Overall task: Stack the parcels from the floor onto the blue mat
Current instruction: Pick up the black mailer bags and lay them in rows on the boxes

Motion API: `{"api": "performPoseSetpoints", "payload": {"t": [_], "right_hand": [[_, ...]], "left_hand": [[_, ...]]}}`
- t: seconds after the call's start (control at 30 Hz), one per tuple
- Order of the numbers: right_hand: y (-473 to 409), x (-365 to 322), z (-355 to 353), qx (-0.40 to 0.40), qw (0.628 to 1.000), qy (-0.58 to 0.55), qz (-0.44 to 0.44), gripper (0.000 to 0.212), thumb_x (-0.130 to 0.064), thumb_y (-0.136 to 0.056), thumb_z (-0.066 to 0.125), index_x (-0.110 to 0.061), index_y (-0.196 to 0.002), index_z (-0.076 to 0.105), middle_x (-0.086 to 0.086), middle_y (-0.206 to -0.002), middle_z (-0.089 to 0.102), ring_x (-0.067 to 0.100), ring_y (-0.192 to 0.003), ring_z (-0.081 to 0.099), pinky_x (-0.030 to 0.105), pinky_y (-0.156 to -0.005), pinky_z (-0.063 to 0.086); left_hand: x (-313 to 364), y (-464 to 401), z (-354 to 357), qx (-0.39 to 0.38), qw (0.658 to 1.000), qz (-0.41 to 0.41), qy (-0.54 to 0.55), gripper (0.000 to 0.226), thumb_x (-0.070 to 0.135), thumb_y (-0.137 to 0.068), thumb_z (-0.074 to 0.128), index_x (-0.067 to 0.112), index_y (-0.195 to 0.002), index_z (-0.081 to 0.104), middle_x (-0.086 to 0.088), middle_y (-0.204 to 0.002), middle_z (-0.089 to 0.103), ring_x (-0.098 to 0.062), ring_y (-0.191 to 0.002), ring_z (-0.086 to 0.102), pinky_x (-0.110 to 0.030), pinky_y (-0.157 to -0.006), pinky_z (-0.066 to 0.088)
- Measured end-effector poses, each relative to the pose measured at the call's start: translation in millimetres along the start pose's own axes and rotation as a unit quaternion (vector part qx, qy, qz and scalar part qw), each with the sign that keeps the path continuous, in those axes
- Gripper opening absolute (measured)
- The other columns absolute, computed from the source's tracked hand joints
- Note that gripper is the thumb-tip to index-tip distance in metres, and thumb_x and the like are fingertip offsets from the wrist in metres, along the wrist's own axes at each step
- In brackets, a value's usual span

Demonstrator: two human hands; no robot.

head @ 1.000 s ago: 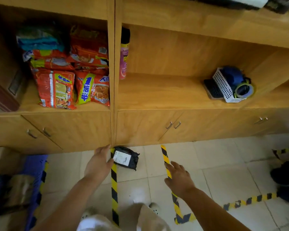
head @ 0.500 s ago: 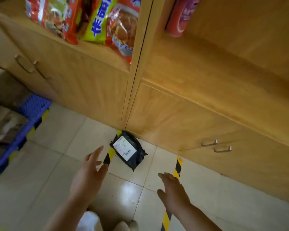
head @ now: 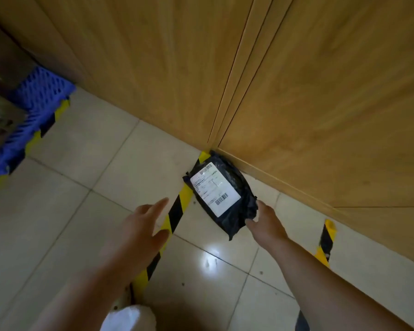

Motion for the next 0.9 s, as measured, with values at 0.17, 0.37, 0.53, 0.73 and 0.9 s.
{"api": "performPoseSetpoints", "payload": {"t": [0.17, 0.37, 0.53, 0.73, 0.9], "right_hand": [[-51, 5, 20, 0.039, 0.997, -0.054, 0.049, 0.058, -0.029, -0.091, 0.054, -0.009, -0.142, 0.032, 0.013, -0.144, 0.033, 0.035, -0.124, 0.045, 0.045, -0.101, 0.043], [-66, -8, 41, 0.085, 0.981, -0.102, 0.14, 0.066, -0.043, -0.087, 0.061, -0.005, -0.136, 0.038, 0.017, -0.134, 0.04, 0.039, -0.12, 0.048, 0.046, -0.095, 0.048], [-57, -26, 62, 0.098, 0.975, -0.148, 0.131, 0.04, -0.031, -0.085, 0.066, -0.001, -0.111, 0.06, 0.017, -0.112, 0.063, 0.032, -0.099, 0.062, 0.029, -0.074, 0.046], [-36, -53, 76, 0.114, 0.981, -0.151, 0.039, 0.019, -0.023, -0.087, 0.062, -0.004, -0.086, 0.064, 0.013, -0.107, 0.053, 0.029, -0.089, 0.06, 0.027, -0.07, 0.047], [-24, -71, 81, 0.05, 0.946, -0.32, -0.021, 0.016, -0.012, -0.09, 0.056, -0.01, -0.104, 0.064, 0.004, -0.121, 0.058, 0.022, -0.112, 0.056, 0.035, -0.097, 0.05]], "left_hand": [[4, -19, -3, 0.058, 0.998, 0.008, -0.005, 0.061, 0.036, -0.093, 0.048, 0.042, -0.146, 0.018, 0.008, -0.14, 0.041, -0.01, -0.12, 0.047, -0.024, -0.086, 0.042], [26, -16, 3, 0.054, 0.997, 0.056, -0.006, 0.062, 0.038, -0.094, 0.046, 0.043, -0.146, 0.013, 0.018, -0.143, 0.034, -0.005, -0.124, 0.039, -0.019, -0.092, 0.036], [22, -16, 5, 0.054, 0.998, 0.04, -0.016, 0.06, 0.037, -0.094, 0.047, 0.041, -0.146, 0.018, 0.015, -0.142, 0.036, -0.007, -0.126, 0.038, -0.021, -0.096, 0.035], [24, -10, 5, 0.056, 0.998, 0.018, -0.031, 0.055, 0.038, -0.094, 0.045, 0.039, -0.145, 0.023, 0.016, -0.143, 0.037, -0.008, -0.127, 0.037, -0.023, -0.098, 0.035], [20, -5, 7, 0.05, 0.997, -0.025, -0.045, 0.054, 0.04, -0.095, 0.044, 0.04, -0.144, 0.023, 0.013, -0.145, 0.036, -0.012, -0.13, 0.036, -0.027, -0.102, 0.035]]}}
Point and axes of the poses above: each hand's wrist, its own y-axis away from the middle knuckle, its own z-axis out of the palm, x = y × z, the point moved 4 cm from there along -y, towards the middle knuckle
